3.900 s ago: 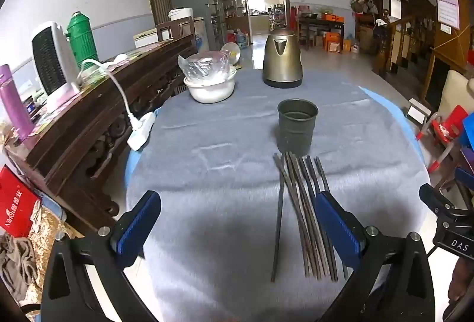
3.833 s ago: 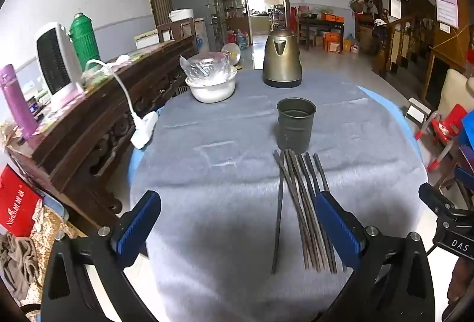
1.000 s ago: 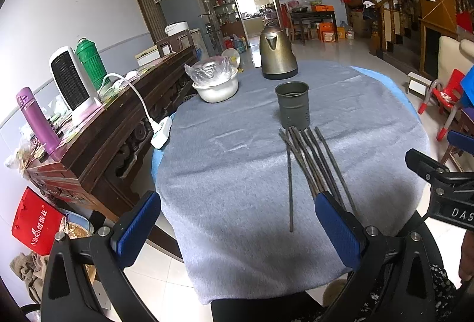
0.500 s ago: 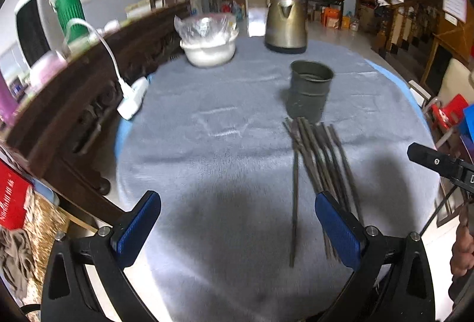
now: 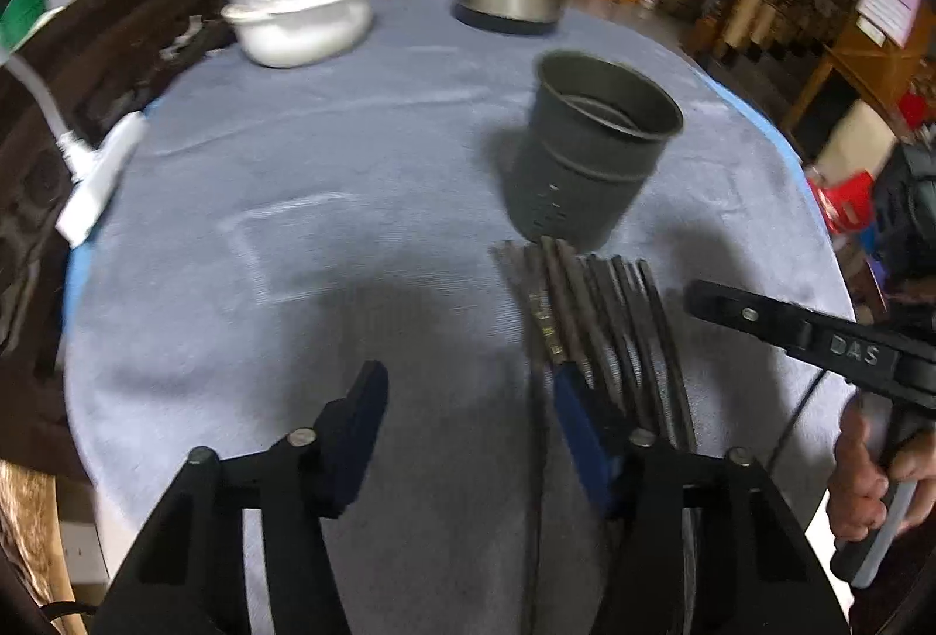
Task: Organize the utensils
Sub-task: 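Lower the left tool onto a chopstick and close it while the right tool grasps another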
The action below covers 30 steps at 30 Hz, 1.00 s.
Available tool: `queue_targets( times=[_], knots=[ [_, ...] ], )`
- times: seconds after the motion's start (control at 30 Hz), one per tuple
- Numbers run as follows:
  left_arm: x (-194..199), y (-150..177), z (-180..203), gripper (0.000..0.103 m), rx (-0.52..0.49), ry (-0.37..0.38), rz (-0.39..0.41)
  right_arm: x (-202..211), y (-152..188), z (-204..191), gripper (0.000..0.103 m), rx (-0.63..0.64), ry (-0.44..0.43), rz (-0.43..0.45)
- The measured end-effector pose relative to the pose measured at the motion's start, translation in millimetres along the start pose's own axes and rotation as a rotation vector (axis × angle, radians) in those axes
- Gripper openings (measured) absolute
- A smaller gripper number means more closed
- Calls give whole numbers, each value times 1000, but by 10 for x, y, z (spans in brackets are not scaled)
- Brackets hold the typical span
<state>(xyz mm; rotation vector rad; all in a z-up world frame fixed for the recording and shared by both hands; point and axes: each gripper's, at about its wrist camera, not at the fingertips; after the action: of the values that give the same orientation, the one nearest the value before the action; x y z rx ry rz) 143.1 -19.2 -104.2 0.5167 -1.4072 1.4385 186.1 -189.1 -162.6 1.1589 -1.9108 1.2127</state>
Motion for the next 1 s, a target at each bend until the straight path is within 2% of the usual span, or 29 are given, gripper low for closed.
queue_targets(
  times=[0.07,0.23,0.4,0.57,0.77,0.83,0.9,1.0],
  knots=[
    [-124,-30,18,51,-8,12,-37,-88,-30,43,23,-21,-12,-25],
    [-312,-46,39,50,-25,15,-97,-184,-49,14,22,-28,-31,-56],
    [-438,-89,74,51,-41,20,-127,-272,-23,-67,10,2,4,-76],
    [-561,-169,145,51,-57,14,-155,-258,-16,60,9,-32,39,-72],
    [-675,-277,128,49,-38,28,-155,-237,-35,159,10,-61,27,-80],
    [-677,-309,100,45,-39,29,-150,-245,-48,170,11,-64,27,-94],
    [-693,-334,108,31,-44,46,-148,-276,-80,142,12,-71,42,-105],
    [-717,-380,93,19,-38,63,-144,-312,-131,88,12,-64,57,-127]
  ],
)
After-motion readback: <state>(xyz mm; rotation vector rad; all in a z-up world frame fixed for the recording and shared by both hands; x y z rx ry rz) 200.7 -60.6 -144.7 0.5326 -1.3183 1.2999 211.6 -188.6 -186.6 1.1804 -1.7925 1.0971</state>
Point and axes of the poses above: each gripper's, at about its wrist camera, not at the fingertips, and x roughly against the way its jaws point, z to its right, y to its underside, and after that the axes turned 8 degrees about y, right-handed
